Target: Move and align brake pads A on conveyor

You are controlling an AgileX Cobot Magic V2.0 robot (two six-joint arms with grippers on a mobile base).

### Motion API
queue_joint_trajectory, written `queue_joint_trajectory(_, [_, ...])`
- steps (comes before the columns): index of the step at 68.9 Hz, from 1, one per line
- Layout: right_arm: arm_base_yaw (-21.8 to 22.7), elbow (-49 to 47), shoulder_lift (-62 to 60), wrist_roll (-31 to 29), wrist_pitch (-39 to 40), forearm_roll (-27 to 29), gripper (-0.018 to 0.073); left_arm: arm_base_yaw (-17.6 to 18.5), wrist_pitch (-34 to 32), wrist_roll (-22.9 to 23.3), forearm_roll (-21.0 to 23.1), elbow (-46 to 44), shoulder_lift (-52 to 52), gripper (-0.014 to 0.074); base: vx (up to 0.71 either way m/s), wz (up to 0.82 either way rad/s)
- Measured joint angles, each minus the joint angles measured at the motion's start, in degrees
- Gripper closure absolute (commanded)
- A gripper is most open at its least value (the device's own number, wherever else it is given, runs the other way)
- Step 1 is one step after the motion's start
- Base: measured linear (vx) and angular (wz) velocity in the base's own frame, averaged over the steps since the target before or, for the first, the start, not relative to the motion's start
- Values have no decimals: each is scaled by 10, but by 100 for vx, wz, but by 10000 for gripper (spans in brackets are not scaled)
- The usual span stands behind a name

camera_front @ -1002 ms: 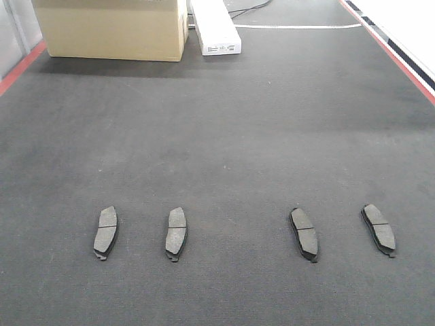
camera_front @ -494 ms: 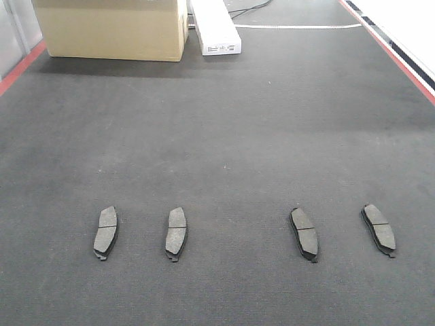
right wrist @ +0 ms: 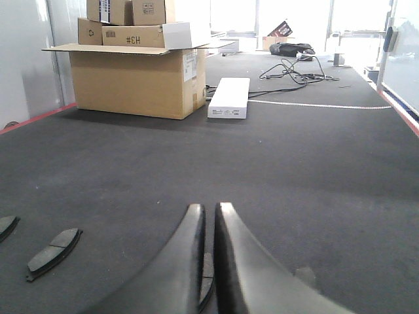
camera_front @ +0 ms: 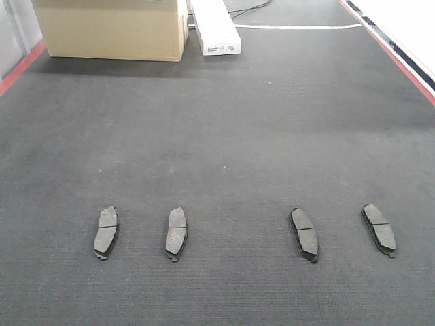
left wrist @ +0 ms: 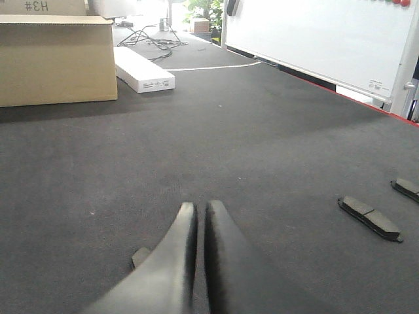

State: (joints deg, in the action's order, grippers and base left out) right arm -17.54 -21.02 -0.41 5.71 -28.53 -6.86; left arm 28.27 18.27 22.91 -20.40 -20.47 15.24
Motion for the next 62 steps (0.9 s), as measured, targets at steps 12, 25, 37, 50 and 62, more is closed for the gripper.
queue_joint_trajectory(12, [0,0,0,1,0,0,571,0,0,0,0,0,0,604,0,0])
queue_joint_trajectory(25, [0,0,0,1,0,0,571,0,0,0,0,0,0,604,0,0])
queue_joint_trajectory(37, [0,0,0,1,0,0,571,0,0,0,0,0,0,604,0,0])
queue_joint_trajectory(50, [0,0,0,1,0,0,571,-3,-5,0,16,20,0,604,0,0])
queue_joint_trajectory(62, [0,0,0,1,0,0,571,-87,-11,-1,62,68,0,603,0,0])
